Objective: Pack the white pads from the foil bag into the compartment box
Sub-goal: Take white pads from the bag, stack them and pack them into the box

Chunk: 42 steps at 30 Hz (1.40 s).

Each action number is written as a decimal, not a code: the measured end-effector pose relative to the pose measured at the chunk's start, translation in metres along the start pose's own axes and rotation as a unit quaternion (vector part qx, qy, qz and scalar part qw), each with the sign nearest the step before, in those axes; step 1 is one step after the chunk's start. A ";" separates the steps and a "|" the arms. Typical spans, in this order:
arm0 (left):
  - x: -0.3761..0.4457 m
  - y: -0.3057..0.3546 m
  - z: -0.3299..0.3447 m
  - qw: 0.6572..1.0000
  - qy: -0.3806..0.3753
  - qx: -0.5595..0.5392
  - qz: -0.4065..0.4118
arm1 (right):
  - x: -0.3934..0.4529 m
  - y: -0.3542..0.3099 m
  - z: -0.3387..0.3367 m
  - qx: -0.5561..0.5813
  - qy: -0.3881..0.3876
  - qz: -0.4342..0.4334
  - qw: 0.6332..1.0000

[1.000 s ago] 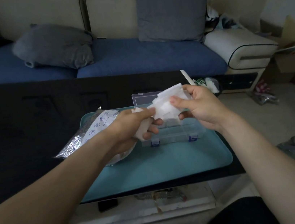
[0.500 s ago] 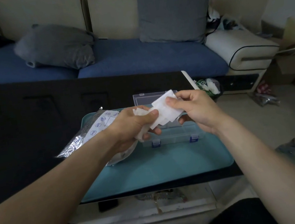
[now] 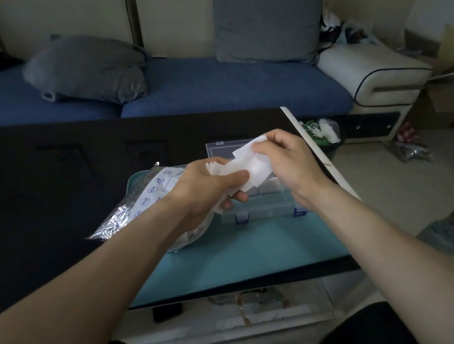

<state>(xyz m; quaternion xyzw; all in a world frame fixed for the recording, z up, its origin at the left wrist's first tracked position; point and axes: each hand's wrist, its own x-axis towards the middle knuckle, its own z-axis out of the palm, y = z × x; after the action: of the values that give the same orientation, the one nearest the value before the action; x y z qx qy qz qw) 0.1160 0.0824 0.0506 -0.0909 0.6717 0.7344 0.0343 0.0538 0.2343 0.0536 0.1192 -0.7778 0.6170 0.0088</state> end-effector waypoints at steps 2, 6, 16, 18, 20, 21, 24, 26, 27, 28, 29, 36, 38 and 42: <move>0.000 0.001 -0.001 1.000 0.007 0.001 -0.002 | 0.000 0.000 -0.002 0.019 0.015 0.006 1.000; 0.002 -0.001 -0.004 0.999 0.034 0.011 -0.006 | 0.006 -0.006 -0.015 0.129 0.114 0.016 0.985; 0.004 -0.006 -0.001 0.997 0.055 0.029 0.050 | -0.002 -0.001 -0.031 -0.054 -0.094 -0.032 0.994; 0.004 -0.004 0.001 0.997 0.042 0.017 0.058 | 0.000 0.000 -0.029 -0.063 -0.081 -0.039 0.994; 0.002 -0.003 0.003 0.998 0.026 -0.003 0.058 | 0.000 -0.001 -0.029 -0.050 -0.074 -0.031 0.996; 0.001 -0.002 0.003 0.998 0.020 -0.017 0.055 | 0.000 -0.001 -0.030 -0.044 -0.073 -0.023 0.996; -0.001 0.001 0.003 0.997 0.012 -0.053 0.045 | 0.000 0.000 -0.034 -0.038 -0.085 -0.002 0.996; -0.002 0.002 0.003 0.997 0.015 -0.060 0.045 | -0.001 0.000 -0.034 -0.013 -0.100 0.009 0.995; -0.002 0.002 0.003 0.997 0.020 -0.064 0.044 | -0.001 -0.001 -0.033 0.002 -0.107 0.012 0.994; -0.001 0.002 0.003 0.996 0.026 -0.069 0.043 | -0.002 -0.001 -0.031 0.014 -0.110 0.016 0.994; -0.001 0.002 0.003 0.996 0.032 -0.078 0.043 | -0.003 -0.002 -0.030 0.025 -0.109 0.021 0.994; -0.002 0.004 0.001 0.995 0.029 -0.075 0.064 | -0.006 -0.003 -0.021 0.093 -0.107 0.086 0.986; -0.004 0.004 0.001 0.995 0.028 -0.067 0.069 | -0.006 -0.002 -0.020 0.116 -0.123 0.091 0.981; -0.007 0.004 0.002 0.996 0.029 -0.036 0.082 | -0.004 -0.001 -0.019 0.133 -0.102 0.087 0.982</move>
<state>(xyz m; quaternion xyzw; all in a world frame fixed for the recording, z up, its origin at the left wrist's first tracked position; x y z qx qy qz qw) 0.1225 0.0841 0.0560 -0.0578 0.6504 0.7558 -0.0488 0.0555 0.2526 0.0588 0.1135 -0.6931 0.6979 -0.1406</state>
